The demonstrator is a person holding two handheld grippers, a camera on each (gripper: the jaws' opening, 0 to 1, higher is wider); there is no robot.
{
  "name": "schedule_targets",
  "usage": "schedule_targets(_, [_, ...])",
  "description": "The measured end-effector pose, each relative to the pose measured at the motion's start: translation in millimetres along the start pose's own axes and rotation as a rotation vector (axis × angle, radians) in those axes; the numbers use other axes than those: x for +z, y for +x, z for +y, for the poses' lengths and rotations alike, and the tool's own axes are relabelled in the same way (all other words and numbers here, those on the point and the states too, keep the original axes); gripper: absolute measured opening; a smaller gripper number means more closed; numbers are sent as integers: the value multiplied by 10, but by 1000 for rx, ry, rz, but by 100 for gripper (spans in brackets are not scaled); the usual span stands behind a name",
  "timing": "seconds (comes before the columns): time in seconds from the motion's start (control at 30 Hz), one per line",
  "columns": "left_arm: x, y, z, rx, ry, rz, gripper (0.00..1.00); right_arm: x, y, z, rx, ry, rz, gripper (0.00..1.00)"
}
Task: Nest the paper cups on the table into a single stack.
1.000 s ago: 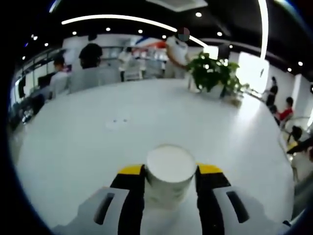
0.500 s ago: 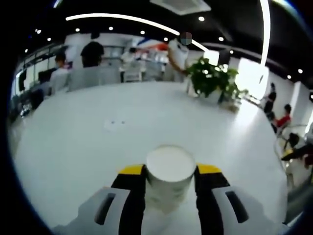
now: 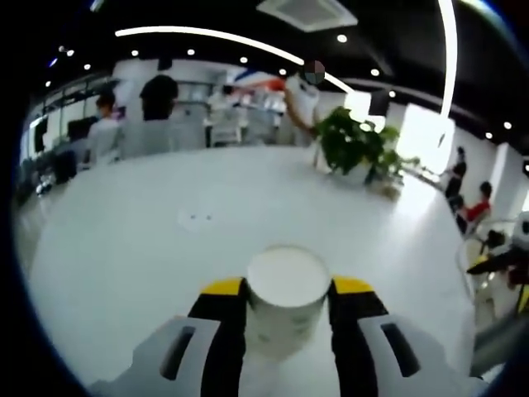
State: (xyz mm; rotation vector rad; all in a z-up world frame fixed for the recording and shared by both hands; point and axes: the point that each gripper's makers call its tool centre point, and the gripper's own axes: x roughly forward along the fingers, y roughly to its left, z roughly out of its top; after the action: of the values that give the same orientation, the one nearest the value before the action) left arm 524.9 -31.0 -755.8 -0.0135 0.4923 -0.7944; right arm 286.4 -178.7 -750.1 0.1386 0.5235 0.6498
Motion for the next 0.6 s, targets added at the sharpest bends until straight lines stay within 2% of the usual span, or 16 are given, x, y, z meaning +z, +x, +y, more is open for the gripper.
schedule_targets(0.37, [201, -303, -203, -5, 38, -22, 37, 80, -128, 154, -8, 0, -40, 86])
schedule_targets(0.6, [247, -509, -341, -14, 33, -25, 37, 197, -205, 194, -6, -17, -73, 86])
